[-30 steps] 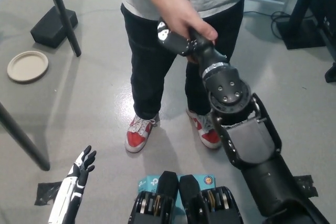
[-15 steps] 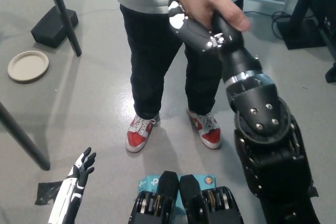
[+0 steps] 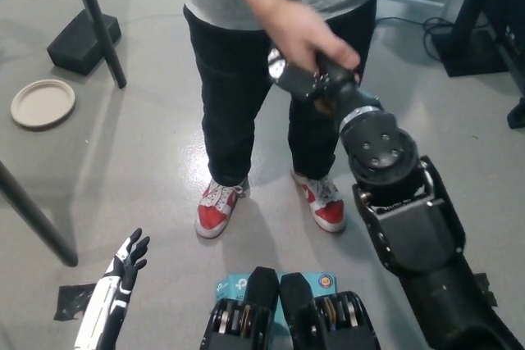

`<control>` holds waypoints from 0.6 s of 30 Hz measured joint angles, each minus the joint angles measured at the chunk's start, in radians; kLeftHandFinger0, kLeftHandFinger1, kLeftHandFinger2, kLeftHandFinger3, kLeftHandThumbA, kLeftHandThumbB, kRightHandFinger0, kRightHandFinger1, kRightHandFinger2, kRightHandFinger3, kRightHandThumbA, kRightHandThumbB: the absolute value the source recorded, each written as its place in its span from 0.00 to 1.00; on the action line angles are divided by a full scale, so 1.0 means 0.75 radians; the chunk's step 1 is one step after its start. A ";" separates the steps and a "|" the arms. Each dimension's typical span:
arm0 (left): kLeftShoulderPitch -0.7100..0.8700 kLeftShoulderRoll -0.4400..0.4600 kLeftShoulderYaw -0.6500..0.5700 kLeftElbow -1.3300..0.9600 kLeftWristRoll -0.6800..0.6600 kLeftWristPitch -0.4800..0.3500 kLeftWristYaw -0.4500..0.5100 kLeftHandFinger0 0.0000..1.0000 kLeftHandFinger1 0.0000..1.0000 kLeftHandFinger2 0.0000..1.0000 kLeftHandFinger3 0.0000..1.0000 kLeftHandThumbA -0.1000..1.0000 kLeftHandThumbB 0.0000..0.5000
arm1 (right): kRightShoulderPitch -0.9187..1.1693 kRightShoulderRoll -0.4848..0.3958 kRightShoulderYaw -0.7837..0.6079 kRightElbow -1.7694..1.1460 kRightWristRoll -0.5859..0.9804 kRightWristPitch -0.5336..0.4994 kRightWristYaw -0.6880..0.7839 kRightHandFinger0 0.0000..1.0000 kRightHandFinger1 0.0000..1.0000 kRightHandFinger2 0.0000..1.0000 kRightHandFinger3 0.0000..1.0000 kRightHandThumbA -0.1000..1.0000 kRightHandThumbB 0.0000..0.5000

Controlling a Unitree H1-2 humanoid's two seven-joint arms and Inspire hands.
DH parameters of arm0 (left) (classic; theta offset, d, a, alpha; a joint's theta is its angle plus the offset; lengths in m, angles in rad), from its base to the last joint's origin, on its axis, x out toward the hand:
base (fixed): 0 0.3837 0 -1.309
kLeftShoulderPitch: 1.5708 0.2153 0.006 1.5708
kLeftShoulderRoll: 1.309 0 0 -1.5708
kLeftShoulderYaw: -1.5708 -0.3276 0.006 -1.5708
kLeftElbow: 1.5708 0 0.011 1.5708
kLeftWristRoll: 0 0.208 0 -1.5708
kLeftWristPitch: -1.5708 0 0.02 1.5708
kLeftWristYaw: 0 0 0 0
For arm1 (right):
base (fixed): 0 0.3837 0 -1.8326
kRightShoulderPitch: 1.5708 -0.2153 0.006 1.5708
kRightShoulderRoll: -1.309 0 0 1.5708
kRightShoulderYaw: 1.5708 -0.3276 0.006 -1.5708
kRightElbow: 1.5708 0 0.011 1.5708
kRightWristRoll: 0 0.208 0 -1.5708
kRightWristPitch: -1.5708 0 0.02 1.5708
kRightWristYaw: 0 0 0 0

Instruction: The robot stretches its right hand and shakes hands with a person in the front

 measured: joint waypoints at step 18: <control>-0.036 0.005 0.000 0.001 0.002 0.005 0.000 1.00 1.00 1.00 1.00 1.00 0.25 | -0.068 -0.006 -0.006 0.153 -0.001 -0.214 -0.048 1.00 1.00 1.00 1.00 0.21 0.44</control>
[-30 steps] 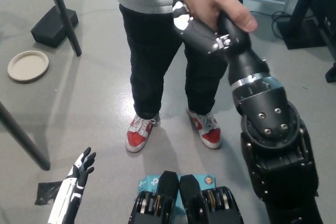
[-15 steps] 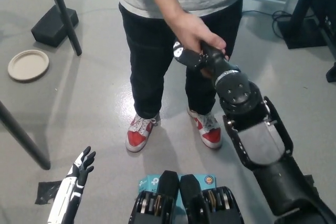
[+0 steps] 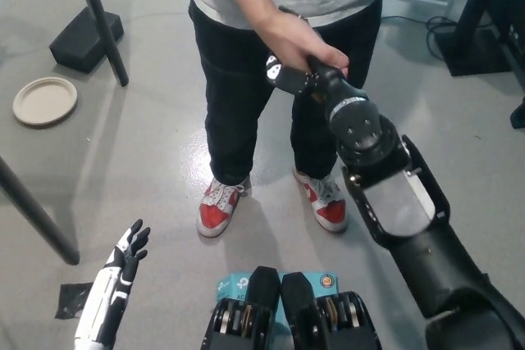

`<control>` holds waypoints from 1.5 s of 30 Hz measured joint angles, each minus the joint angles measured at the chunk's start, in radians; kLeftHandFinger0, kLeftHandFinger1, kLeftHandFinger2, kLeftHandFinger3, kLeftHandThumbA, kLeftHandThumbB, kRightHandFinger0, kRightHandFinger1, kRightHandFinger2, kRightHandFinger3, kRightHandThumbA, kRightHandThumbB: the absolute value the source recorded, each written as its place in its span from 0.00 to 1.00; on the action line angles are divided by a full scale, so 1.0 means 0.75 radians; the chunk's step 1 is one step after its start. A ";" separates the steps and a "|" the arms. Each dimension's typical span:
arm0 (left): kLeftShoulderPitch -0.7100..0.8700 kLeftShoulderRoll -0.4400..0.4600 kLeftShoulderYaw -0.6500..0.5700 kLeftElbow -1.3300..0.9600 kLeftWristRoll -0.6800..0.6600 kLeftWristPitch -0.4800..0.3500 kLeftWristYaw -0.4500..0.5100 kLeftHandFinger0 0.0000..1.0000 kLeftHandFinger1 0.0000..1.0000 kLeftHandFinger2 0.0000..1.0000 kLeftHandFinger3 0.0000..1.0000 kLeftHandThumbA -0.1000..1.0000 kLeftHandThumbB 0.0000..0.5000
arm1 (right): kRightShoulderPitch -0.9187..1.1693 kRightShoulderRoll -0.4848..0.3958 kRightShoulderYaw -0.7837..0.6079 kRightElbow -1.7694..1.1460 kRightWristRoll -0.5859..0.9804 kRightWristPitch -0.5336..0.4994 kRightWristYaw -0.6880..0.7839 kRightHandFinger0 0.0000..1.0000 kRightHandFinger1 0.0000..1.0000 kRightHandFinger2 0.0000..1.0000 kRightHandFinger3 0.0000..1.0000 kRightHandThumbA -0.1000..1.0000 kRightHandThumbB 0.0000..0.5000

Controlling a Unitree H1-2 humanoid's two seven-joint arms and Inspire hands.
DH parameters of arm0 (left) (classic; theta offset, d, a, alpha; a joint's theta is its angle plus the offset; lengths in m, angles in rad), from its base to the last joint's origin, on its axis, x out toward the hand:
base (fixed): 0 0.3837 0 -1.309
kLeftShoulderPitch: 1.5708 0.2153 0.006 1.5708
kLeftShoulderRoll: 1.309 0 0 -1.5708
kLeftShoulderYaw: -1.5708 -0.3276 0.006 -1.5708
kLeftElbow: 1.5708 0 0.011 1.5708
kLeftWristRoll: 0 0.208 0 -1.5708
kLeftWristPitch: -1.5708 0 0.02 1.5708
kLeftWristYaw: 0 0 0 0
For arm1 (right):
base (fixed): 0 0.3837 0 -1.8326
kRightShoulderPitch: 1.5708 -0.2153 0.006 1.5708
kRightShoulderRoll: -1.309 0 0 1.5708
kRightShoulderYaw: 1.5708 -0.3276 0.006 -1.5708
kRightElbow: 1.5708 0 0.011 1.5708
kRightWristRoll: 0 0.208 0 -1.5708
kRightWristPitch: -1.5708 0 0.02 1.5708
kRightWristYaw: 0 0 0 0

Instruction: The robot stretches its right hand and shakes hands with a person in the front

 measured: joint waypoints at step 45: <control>-0.055 0.024 -0.006 -0.002 -0.001 0.042 -0.002 1.00 1.00 1.00 1.00 1.00 0.21 | -0.029 -0.087 -0.065 0.158 0.008 0.043 0.061 1.00 1.00 1.00 1.00 0.35 0.51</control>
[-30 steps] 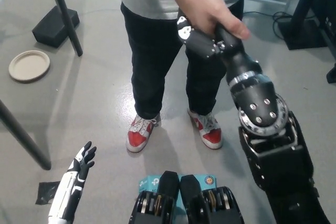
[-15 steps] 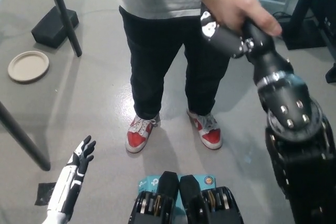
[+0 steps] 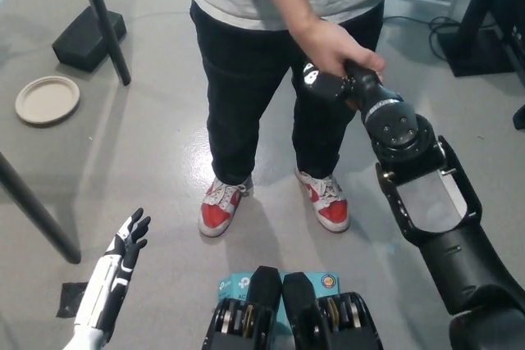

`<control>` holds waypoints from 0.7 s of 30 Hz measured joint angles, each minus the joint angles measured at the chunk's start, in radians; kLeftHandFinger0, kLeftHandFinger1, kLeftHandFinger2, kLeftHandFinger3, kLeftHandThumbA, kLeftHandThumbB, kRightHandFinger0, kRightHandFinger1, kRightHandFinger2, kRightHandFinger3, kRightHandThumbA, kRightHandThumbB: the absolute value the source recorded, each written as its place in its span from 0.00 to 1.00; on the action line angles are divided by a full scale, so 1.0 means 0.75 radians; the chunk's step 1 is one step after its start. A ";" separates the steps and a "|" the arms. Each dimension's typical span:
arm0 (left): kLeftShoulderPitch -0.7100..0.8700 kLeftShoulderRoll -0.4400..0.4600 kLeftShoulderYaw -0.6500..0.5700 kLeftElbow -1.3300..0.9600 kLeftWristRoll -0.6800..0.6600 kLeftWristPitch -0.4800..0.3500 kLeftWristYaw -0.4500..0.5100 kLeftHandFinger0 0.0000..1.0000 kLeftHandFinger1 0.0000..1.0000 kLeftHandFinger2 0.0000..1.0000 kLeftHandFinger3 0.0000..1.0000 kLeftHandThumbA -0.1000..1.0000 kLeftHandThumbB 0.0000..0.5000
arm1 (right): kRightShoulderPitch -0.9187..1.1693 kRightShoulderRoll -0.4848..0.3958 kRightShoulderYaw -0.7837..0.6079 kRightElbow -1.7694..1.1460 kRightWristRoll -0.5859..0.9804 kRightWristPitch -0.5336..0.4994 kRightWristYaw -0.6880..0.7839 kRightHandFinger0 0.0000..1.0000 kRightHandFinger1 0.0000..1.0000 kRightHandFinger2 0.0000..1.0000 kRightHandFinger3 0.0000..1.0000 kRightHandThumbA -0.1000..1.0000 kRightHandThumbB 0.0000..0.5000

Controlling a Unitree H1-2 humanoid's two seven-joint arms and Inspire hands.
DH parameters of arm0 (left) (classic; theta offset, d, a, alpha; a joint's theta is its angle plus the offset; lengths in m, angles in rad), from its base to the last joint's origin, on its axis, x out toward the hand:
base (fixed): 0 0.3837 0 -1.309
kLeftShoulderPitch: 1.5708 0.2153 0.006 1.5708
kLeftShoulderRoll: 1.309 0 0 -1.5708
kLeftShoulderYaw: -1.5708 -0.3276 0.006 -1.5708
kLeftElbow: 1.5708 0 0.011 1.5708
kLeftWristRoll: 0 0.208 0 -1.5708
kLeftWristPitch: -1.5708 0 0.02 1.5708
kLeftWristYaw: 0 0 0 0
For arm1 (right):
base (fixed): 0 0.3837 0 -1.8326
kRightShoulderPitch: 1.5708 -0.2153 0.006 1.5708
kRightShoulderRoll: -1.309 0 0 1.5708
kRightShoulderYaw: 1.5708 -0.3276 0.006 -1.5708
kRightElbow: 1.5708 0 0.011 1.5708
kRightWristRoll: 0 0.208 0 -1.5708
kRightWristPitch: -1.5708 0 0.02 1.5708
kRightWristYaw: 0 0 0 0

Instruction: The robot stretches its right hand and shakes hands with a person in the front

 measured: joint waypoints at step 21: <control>-0.017 0.002 -0.001 -0.004 0.000 0.013 0.000 1.00 1.00 1.00 1.00 1.00 0.23 | 0.250 -0.119 0.096 -0.720 -0.006 -0.007 0.133 1.00 1.00 1.00 1.00 1.00 0.99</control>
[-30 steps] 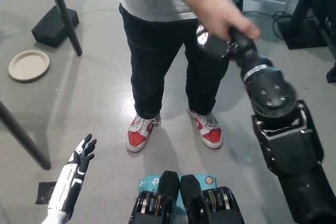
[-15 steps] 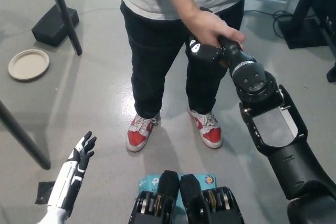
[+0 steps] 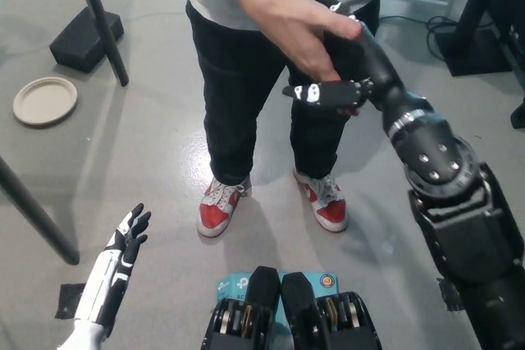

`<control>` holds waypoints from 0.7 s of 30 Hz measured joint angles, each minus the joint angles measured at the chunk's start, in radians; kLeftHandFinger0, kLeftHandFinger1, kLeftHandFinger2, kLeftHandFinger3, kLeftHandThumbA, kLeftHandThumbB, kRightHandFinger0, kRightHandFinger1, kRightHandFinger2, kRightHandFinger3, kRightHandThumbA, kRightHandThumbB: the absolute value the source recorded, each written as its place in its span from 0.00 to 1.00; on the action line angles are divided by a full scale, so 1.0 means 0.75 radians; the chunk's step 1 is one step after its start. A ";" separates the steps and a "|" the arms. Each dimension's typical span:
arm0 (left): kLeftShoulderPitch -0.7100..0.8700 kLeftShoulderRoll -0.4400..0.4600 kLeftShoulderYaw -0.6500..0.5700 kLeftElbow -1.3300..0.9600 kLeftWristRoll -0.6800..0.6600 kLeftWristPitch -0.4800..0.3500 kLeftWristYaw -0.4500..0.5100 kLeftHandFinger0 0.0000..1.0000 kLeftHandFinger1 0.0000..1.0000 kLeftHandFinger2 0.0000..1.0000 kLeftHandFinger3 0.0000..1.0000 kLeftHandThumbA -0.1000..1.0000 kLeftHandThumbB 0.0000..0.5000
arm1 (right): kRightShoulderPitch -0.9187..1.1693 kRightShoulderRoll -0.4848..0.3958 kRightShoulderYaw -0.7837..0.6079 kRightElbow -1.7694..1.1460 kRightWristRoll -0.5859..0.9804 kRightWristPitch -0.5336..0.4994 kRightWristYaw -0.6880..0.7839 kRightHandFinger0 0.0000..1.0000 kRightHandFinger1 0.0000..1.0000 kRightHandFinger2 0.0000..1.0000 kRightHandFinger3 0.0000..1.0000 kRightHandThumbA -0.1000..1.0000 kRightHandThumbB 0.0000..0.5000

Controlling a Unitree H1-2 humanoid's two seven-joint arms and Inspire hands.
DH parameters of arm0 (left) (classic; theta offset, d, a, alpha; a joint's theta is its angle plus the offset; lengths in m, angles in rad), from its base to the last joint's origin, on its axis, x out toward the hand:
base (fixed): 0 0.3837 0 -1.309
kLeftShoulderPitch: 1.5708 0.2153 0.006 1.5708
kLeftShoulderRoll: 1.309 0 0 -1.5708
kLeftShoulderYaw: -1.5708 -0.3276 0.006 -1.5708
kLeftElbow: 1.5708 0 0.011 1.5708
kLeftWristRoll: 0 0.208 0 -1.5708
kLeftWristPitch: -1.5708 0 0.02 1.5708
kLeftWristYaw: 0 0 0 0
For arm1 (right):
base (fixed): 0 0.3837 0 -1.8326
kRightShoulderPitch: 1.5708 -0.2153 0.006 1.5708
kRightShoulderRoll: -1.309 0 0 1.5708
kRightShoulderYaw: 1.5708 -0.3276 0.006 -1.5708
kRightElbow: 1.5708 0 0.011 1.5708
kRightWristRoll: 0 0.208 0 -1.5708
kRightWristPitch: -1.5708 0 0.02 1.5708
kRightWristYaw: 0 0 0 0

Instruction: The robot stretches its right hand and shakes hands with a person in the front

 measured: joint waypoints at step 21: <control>-0.008 0.002 -0.001 0.001 -0.006 0.011 -0.001 1.00 1.00 1.00 1.00 1.00 0.20 | 0.506 -0.109 -0.172 -0.098 0.100 -0.031 0.047 1.00 1.00 1.00 1.00 1.00 0.79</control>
